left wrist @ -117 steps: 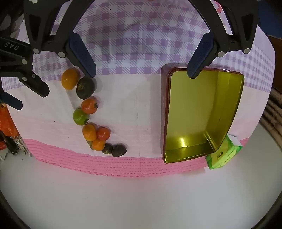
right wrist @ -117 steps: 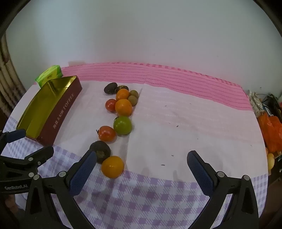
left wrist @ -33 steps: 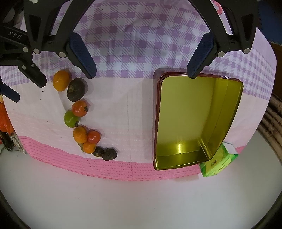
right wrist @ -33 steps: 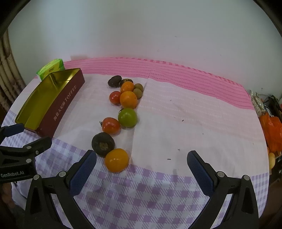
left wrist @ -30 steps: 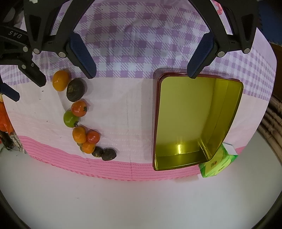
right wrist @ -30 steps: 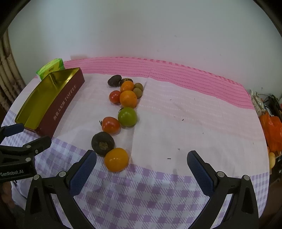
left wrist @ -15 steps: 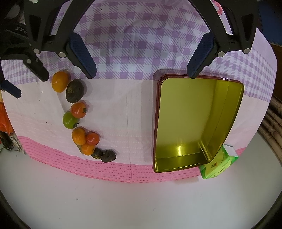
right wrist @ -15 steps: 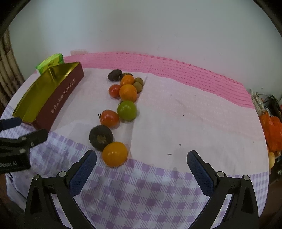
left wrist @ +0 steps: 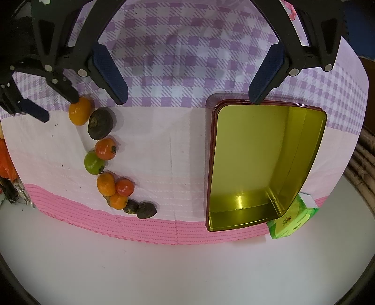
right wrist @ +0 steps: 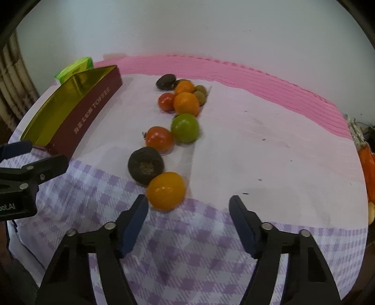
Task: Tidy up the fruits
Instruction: 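Grasp the orange tangerine with the right tool while the left tool approaches the dark fruit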
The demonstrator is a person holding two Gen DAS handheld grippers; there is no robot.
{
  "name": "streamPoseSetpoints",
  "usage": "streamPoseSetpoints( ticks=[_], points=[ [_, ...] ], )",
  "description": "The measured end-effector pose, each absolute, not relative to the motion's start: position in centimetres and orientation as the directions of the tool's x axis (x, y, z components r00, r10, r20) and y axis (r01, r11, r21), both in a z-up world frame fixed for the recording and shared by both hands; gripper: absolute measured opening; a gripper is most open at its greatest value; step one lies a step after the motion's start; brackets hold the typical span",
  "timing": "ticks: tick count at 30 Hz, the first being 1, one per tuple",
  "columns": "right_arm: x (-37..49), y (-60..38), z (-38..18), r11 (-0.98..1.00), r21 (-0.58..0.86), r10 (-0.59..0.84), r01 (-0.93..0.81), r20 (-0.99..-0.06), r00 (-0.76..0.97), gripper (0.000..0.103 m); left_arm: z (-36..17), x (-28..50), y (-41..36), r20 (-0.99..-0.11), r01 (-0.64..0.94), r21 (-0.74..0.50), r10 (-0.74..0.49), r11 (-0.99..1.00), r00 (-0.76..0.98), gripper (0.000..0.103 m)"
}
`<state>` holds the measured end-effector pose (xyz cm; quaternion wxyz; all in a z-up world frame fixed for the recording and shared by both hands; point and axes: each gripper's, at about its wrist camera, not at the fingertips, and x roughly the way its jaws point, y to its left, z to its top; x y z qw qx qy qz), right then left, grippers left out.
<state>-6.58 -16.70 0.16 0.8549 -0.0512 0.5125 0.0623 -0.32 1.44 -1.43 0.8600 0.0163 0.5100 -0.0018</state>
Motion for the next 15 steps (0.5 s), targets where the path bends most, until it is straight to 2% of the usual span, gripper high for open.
streamPoseSetpoints(
  ticks=[5, 7, 11, 15],
  points=[
    [-5.8, -16.0, -0.9, 0.985, -0.024, 0.055, -0.171, -0.894, 0.445, 0.061, -1.5, -0.3, 1.4, -0.879, 0.021, 0.027, 0.014, 0.999, 0.477, 0.102],
    [-5.5, -15.7, -1.2, 0.984, -0.012, 0.069, -0.18, -0.898, 0.436, 0.055, -1.5, -0.3, 1.3, -0.879, 0.022, 0.027, 0.014, 0.999, 0.477, 0.102],
    [-5.0, -15.5, -1.6, 0.984, -0.019, 0.061, -0.177, -0.898, 0.436, 0.053, -1.6, -0.2, 1.3, -0.88, 0.025, 0.026, 0.012, 0.999, 0.474, 0.102],
    [-4.7, -15.7, -1.7, 0.985, -0.012, 0.065, -0.169, -0.894, 0.444, 0.046, -1.7, -0.1, 1.1, -0.881, 0.032, 0.029, 0.011, 0.999, 0.472, 0.102]
  ],
)
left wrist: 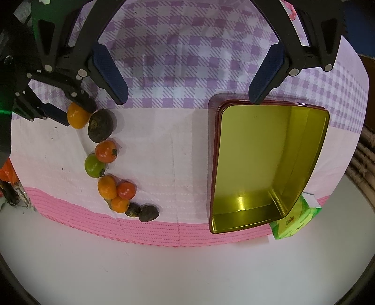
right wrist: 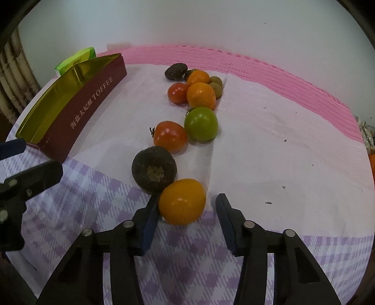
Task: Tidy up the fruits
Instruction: 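Grasp the orange tangerine with the right tool while the left tool approaches the dark fruit, then grasp the dark brown round fruit with the left tool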
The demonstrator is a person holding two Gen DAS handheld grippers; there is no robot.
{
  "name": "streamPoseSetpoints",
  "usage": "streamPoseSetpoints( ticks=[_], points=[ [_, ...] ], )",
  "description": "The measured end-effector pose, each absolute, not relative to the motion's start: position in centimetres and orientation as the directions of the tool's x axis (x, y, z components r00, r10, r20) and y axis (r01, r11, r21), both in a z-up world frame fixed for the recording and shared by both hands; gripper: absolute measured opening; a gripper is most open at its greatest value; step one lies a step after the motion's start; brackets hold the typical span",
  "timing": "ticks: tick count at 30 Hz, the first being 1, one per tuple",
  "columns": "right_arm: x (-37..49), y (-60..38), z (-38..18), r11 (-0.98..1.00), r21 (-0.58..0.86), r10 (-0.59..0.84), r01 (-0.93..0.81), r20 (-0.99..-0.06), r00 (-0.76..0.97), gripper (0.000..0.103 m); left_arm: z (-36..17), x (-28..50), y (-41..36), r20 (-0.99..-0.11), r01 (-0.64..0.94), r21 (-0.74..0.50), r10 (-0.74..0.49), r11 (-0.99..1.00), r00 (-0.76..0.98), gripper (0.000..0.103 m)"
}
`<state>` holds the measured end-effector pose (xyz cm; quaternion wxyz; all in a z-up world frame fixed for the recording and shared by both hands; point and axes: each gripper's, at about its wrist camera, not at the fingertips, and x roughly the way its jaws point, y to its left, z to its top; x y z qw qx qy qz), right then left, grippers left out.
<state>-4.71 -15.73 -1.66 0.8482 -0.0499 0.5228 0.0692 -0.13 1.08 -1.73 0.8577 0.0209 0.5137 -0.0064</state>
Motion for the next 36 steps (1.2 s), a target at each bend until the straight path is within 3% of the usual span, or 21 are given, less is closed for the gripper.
streamPoseSetpoints(
  ticks=[4, 13, 27, 36],
  points=[
    [-4.9, -16.4, -1.6, 0.987, 0.013, 0.084, -0.16, -0.89, 0.448, 0.038, -1.9, 0.0, 0.8, -0.884, 0.042, 0.032, 0.008, 0.999, 0.468, 0.102],
    [-4.9, -18.8, -1.2, 0.99, 0.067, 0.117, -0.121, -0.873, 0.474, 0.036, -2.3, 0.0, -0.2, -0.887, 0.072, 0.038, 0.001, 0.997, 0.461, 0.102],
    [0.4, -26.4, -1.9, 1.0, -0.025, -0.03, 0.017, -0.829, 0.559, 0.036, -2.5, 0.8, -2.8, -0.882, 0.163, -0.017, -0.092, 0.986, 0.463, 0.101],
    [2.7, -28.5, -2.8, 0.999, -0.035, -0.046, 0.029, -0.8, 0.599, 0.036, -3.6, 2.2, -5.6, -0.887, 0.233, -0.077, -0.173, 0.969, 0.427, 0.088]
  ],
)
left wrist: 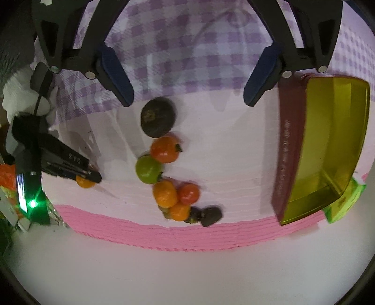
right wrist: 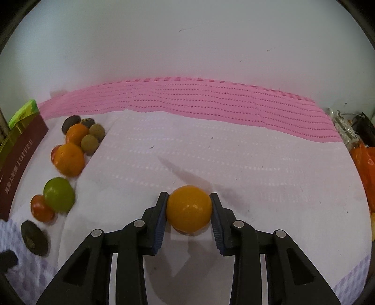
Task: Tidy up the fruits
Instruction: 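Grasp the dark brown round fruit with the left tool, then carry the dark fruit into the gold tin and open the left tool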
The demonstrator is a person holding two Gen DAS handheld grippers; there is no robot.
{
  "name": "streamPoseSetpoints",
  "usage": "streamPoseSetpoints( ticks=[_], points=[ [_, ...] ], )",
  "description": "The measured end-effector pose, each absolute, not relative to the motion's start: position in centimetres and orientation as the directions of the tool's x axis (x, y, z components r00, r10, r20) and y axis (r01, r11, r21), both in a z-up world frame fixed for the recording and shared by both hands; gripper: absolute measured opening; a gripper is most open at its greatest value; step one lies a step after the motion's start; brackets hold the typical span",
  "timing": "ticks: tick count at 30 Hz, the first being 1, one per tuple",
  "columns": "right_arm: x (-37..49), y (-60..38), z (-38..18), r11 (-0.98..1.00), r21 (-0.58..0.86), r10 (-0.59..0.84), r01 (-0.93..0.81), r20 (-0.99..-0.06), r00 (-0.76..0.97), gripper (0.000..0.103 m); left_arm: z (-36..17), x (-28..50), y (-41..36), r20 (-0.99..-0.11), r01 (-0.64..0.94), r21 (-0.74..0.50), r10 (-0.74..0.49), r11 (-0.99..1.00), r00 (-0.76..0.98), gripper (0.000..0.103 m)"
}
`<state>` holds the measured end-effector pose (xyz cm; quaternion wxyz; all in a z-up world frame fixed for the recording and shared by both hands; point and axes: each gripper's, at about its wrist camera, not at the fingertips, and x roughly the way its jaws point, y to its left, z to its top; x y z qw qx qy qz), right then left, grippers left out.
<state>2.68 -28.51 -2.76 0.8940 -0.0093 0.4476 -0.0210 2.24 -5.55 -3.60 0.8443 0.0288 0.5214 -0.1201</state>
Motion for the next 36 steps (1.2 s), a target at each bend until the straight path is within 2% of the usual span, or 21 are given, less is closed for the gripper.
streamPoseSetpoints(
  ticks=[10, 13, 19, 27, 36],
  points=[
    [2.5, -28.7, -3.0, 0.999, -0.026, -0.037, 0.027, -0.789, 0.613, 0.036, -5.6, 4.2, -7.9, -0.911, 0.253, -0.11, -0.2, 0.961, 0.361, 0.062],
    [2.4, -28.6, -2.9, 0.999, -0.027, -0.038, 0.027, -0.789, 0.613, 0.036, -5.8, 4.5, -8.0, -0.914, 0.252, -0.122, -0.208, 0.96, 0.349, 0.049],
    [2.5, -28.7, -3.0, 0.999, -0.031, -0.04, 0.026, -0.789, 0.614, 0.036, -5.9, 4.5, -8.6, -0.911, 0.277, -0.114, -0.212, 0.954, 0.354, 0.036],
    [2.5, -28.6, -3.0, 0.999, -0.031, -0.041, 0.027, -0.789, 0.613, 0.036, -5.0, 3.7, -7.6, -0.906, 0.297, -0.135, -0.239, 0.945, 0.35, 0.036],
    [2.5, -28.6, -3.0, 0.999, -0.031, -0.041, 0.027, -0.789, 0.613, 0.037, -1.3, 3.1, -3.6, -0.873, 0.264, -0.134, -0.24, 0.955, 0.424, 0.036]
  ],
)
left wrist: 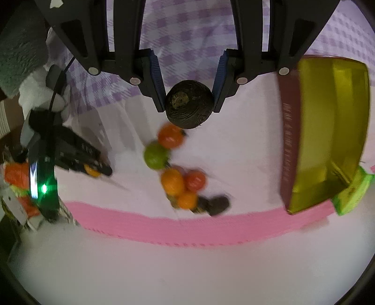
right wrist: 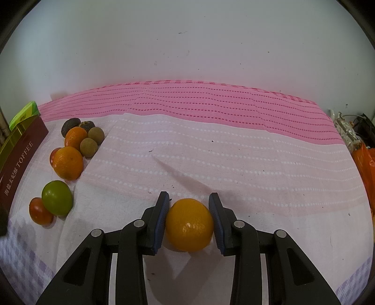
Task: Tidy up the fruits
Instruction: 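Carry the dark fruit into the gold tin and open the left tool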
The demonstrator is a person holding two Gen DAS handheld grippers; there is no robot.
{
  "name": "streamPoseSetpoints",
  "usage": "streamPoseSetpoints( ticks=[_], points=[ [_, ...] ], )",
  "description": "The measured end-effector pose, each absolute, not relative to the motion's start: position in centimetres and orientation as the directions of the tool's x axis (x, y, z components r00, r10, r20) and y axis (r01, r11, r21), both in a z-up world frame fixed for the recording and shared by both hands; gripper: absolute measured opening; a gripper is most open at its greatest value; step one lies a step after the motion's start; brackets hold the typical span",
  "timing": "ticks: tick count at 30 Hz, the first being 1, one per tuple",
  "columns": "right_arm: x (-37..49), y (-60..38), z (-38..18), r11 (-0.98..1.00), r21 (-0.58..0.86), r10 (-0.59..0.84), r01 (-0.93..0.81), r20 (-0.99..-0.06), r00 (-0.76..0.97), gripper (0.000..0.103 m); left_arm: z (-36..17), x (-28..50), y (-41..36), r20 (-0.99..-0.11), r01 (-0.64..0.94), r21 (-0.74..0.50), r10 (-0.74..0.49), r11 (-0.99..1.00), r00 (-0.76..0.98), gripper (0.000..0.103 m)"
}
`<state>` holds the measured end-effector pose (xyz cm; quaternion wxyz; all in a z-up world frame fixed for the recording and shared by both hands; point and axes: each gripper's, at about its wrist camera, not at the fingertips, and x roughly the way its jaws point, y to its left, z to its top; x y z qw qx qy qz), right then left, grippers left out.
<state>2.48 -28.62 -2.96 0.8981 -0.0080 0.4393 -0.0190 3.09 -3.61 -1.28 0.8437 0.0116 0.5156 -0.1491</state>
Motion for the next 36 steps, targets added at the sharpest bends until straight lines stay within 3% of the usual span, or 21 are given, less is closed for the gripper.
streamPoseSetpoints(
  ticks=[7, 23, 26, 29, 36],
  points=[
    [2.5, -28.6, -3.0, 0.999, -0.035, -0.045, 0.027, -0.789, 0.613, 0.037, 0.8, 4.1, 0.9, -0.855, 0.178, -0.092, -0.169, 0.98, 0.489, 0.036],
    [1.9, -28.7, -3.0, 0.999, -0.02, -0.037, 0.035, -0.79, 0.612, 0.038, -2.0, 5.6, 12.1, -0.881, -0.075, -0.021, 0.017, 0.997, 0.472, 0.036],
    [1.8, -28.7, -3.0, 1.0, -0.006, -0.019, 0.023, -0.792, 0.61, 0.044, -2.8, 5.7, 13.0, -0.888, -0.089, -0.019, 0.024, 0.996, 0.46, 0.036],
    [1.7, -28.2, -3.1, 1.0, -0.018, -0.014, -0.001, -0.795, 0.606, 0.056, -3.3, 5.8, 13.3, -0.893, -0.093, -0.016, 0.028, 0.996, 0.45, 0.036],
    [1.5, -28.0, -3.0, 1.0, -0.019, -0.017, 0.003, -0.798, 0.603, 0.058, -4.5, 5.9, 13.8, -0.902, -0.1, -0.021, 0.024, 0.995, 0.43, 0.036]
  ],
)
